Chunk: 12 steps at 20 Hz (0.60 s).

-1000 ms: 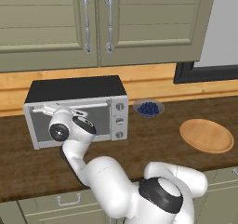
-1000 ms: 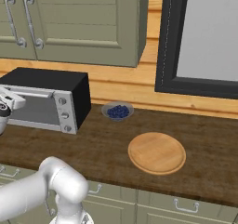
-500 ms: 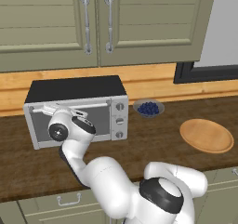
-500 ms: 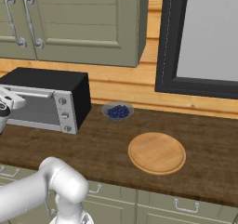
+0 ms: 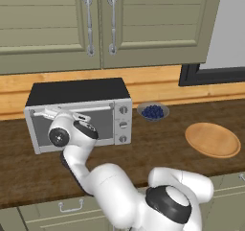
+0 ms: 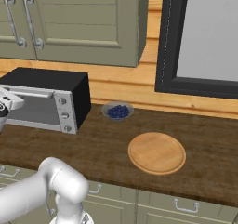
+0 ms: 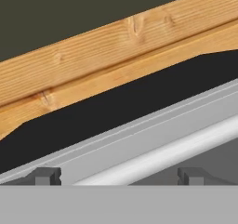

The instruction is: Pick up the kebab skewer and baguette bread, and place them inside the toaster oven. Close the toaster oven door and start by setting the timer.

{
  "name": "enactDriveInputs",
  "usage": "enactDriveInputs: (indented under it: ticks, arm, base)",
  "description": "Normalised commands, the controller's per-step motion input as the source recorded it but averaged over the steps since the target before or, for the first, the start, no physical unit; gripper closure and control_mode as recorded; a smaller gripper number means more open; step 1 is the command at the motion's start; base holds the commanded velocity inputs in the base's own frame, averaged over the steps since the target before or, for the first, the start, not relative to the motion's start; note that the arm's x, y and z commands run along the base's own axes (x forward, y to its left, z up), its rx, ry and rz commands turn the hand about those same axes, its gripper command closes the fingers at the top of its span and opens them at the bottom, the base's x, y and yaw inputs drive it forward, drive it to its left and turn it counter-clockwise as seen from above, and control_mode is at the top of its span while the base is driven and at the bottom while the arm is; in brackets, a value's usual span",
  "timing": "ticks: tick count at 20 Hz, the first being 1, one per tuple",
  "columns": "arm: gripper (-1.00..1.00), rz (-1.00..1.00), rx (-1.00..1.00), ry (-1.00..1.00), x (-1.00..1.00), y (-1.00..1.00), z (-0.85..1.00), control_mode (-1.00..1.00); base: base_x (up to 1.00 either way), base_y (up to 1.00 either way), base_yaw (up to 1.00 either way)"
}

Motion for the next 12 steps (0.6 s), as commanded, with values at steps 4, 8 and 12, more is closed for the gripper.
enactDriveInputs:
  ticks: [4, 8, 12]
  arm:
    - [-1.00, -0.04, 0.00, 0.00, -0.21, 0.00, 0.00, -1.00]
    - [-1.00, -0.04, 0.00, 0.00, -0.21, 0.00, 0.10, -1.00]
    - [-1.00, 0.00, 0.00, 0.00, -0.19, 0.00, 0.37, -1.00]
  base:
    - [0.00, 0.00, 0.00]
    - [0.00, 0.00, 0.00]
    - [0.00, 0.00, 0.00]
